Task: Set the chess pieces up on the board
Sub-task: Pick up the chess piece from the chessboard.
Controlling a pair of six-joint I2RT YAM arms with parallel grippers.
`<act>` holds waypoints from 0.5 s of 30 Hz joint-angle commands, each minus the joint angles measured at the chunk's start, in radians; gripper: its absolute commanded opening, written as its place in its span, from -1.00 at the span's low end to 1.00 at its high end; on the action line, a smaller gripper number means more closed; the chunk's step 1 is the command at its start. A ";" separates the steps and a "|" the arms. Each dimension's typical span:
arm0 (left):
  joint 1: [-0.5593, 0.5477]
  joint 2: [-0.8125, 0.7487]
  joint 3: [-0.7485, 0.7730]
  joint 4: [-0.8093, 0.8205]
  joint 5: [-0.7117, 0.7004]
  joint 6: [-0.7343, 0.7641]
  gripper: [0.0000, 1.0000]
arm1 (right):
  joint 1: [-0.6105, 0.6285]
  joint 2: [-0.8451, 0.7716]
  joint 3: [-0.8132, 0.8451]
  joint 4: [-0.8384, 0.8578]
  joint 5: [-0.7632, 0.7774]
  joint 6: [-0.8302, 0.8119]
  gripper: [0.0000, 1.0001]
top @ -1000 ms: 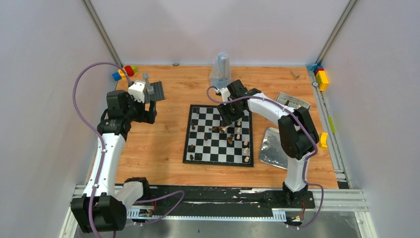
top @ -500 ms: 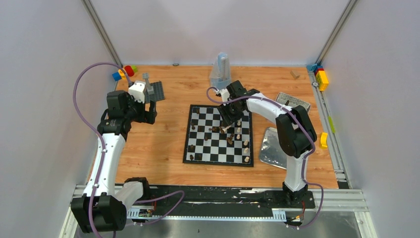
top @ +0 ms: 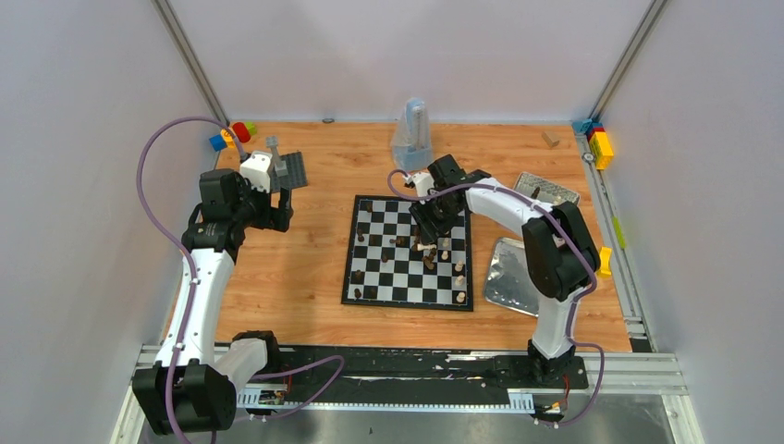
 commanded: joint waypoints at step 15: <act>0.007 -0.024 -0.006 0.032 0.010 0.020 1.00 | -0.004 -0.090 -0.040 -0.005 -0.101 -0.157 0.00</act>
